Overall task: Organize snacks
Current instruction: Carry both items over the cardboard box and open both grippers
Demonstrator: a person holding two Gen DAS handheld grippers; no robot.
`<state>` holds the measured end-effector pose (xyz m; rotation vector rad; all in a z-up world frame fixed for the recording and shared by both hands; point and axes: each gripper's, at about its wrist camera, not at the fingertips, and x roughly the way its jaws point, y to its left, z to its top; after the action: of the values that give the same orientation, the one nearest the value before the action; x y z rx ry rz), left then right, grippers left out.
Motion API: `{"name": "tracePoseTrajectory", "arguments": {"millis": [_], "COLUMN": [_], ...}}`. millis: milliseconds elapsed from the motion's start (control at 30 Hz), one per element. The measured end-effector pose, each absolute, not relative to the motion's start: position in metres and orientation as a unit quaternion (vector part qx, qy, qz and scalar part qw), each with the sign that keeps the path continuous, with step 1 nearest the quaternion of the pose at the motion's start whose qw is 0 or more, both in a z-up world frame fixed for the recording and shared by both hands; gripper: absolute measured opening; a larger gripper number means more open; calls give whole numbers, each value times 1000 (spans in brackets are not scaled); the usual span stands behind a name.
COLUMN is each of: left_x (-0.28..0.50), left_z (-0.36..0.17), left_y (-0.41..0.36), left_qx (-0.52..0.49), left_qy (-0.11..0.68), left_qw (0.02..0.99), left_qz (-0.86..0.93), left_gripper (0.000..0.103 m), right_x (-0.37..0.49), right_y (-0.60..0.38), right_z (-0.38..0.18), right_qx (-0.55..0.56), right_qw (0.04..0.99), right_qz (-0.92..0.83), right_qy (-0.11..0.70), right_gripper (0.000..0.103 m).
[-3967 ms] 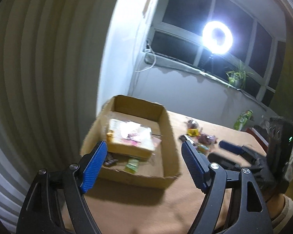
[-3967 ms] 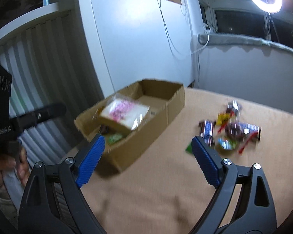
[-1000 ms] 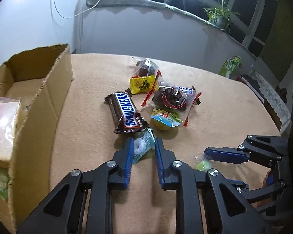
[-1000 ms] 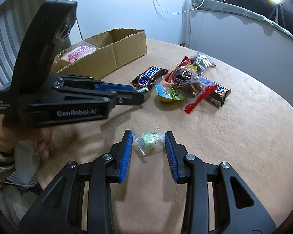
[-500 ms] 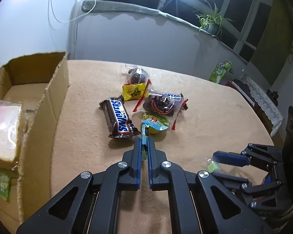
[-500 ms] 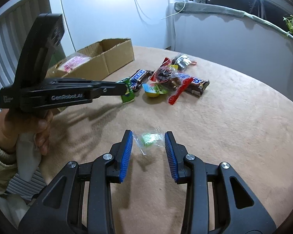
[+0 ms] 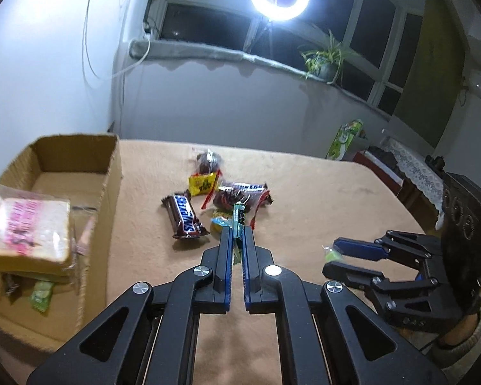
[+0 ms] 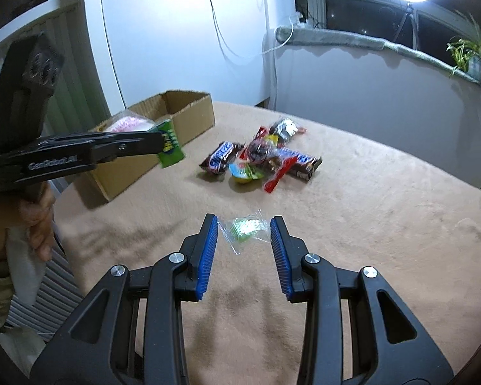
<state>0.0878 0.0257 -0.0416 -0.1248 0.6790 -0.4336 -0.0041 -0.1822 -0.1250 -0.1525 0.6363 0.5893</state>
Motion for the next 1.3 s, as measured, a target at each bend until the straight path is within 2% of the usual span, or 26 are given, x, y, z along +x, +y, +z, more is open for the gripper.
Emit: {"name": "tracePoseTrajectory", "arguments": {"millis": [267,600,933,1200,1233,1300], "left_x": [53,29,38,58,61,66], "left_z": [-20,-19,-32,-50,-54,-61], "left_y": [58,123,180,190,192,194], "left_qx": [-71,-92,-107,-112,-113,-107], "left_qy": [298,279,281,306,311,326], "left_qw": [934,948,950,941,939,936], "left_qz": [-187,-125,-82,-88,-89,-84], "left_gripper": [4,4,4,4,4,9], "right_x": [-16,-18,1,37,42,51], "right_y": [-170,-116,-35,35,42,55], "right_z": [-100,-78,-72,-75,-76,-81], "right_qx": [-81,-109,-139,-162,-163,-172], "right_qw": [913,907,887,868,868,867], "right_qz": [285,317,366,407,408,406], "right_qy": [280,256,245,234,230,234], "right_gripper": [36,36,36,36,36,52]}}
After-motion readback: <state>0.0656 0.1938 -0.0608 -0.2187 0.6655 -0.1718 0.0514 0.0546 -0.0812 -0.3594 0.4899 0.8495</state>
